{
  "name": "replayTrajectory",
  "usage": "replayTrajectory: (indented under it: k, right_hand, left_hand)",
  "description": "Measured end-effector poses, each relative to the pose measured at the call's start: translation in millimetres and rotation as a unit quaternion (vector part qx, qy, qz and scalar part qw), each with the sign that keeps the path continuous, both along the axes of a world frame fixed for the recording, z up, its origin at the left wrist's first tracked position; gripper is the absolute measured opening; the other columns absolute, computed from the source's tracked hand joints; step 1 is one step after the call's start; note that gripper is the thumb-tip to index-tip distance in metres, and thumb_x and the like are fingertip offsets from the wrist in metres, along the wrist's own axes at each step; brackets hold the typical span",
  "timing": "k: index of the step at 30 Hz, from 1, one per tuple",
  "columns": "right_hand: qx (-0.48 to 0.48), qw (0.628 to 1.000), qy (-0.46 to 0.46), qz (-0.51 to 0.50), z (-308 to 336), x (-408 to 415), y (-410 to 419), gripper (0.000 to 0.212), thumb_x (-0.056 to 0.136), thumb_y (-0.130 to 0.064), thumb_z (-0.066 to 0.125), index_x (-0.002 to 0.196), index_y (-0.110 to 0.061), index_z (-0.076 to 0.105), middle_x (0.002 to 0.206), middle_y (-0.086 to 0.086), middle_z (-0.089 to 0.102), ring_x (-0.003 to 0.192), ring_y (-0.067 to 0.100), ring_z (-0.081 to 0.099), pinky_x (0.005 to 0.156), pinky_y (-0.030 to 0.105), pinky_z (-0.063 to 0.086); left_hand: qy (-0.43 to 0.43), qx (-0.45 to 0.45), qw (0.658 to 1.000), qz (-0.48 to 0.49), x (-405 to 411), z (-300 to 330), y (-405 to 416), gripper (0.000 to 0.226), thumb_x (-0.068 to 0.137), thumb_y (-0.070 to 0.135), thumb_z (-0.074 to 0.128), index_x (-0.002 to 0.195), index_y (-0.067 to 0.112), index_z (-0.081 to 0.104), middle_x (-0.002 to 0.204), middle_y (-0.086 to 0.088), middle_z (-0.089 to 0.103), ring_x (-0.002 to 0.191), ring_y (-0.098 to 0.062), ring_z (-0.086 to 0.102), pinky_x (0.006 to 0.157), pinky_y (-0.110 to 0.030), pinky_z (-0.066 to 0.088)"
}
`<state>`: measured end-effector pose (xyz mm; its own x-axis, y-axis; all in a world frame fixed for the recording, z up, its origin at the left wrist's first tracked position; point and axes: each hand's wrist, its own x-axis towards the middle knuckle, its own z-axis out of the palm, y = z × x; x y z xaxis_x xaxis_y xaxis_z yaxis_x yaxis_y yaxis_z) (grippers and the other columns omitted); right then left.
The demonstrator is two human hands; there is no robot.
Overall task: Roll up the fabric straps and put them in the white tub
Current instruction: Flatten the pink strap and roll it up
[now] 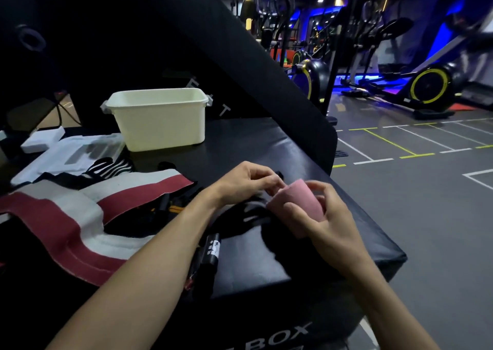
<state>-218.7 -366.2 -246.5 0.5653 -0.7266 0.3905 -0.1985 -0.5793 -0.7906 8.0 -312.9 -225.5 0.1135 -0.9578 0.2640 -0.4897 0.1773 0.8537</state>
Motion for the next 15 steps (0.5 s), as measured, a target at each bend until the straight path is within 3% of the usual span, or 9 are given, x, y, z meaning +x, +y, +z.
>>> replayTrajectory:
  k: [5,7,9,11,13,15]
  right_hand:
    - [0.177,0.974,-0.139,-0.006,1.6,-12.1,5.5,0.053,0.072,-0.051,0.085,0.111,-0.025,0.061,0.106,0.006,0.072,0.079,0.003,0.070,0.065,0.019,0.054]
    - [0.232,0.957,-0.175,0.001,5.1,-15.0,9.6,0.058,0.071,-0.053,0.086,0.113,-0.021,0.061,0.103,0.011,0.074,0.079,0.012,0.073,0.067,0.026,0.056]
    - [0.271,0.941,-0.201,0.019,9.0,-16.7,14.9,0.068,0.068,-0.056,0.083,0.119,-0.016,0.061,0.098,0.012,0.076,0.079,0.021,0.074,0.069,0.040,0.059]
    - [0.289,0.928,-0.229,0.053,15.3,-18.1,24.3,0.073,0.068,-0.058,0.080,0.122,-0.012,0.061,0.101,0.014,0.077,0.087,0.029,0.074,0.079,0.050,0.057]
    - [0.304,0.912,-0.258,0.093,21.6,-20.8,33.8,0.068,0.077,-0.055,0.080,0.122,-0.008,0.061,0.107,0.020,0.075,0.092,0.031,0.073,0.082,0.048,0.059]
    - [0.334,0.885,-0.291,0.145,29.7,-25.9,45.4,0.056,0.089,-0.042,0.074,0.123,-0.001,0.059,0.113,0.028,0.071,0.093,0.037,0.072,0.079,0.048,0.061]
  left_hand:
    - [-0.047,0.021,0.998,-0.029,-12.8,53.2,4.9,0.023,0.105,0.013,0.057,0.105,-0.004,0.073,0.092,-0.012,0.078,0.089,-0.017,0.074,0.087,-0.027,0.056]
    - [-0.105,0.022,0.994,-0.031,-19.1,74.4,14.7,0.020,0.102,0.015,0.062,0.108,0.000,0.074,0.098,-0.011,0.078,0.093,-0.016,0.074,0.087,-0.026,0.056]
    - [-0.131,0.035,0.990,-0.029,-30.6,88.0,32.2,0.023,0.099,0.021,0.068,0.116,0.007,0.072,0.109,-0.008,0.077,0.106,-0.020,0.072,0.097,-0.034,0.056]
    - [-0.152,0.047,0.987,-0.023,-45.1,91.7,54.8,0.035,0.094,0.031,0.074,0.125,0.018,0.066,0.119,0.002,0.074,0.116,-0.012,0.067,0.107,-0.038,0.050]
    - [-0.186,0.042,0.982,-0.002,-59.6,86.0,76.7,0.046,0.089,0.041,0.077,0.130,0.025,0.062,0.124,0.011,0.070,0.121,0.000,0.062,0.111,-0.036,0.046]
    - [-0.195,0.017,0.980,0.027,-72.9,77.7,94.2,0.048,0.089,0.042,0.078,0.131,0.028,0.061,0.124,0.014,0.068,0.121,0.003,0.059,0.110,-0.035,0.046]
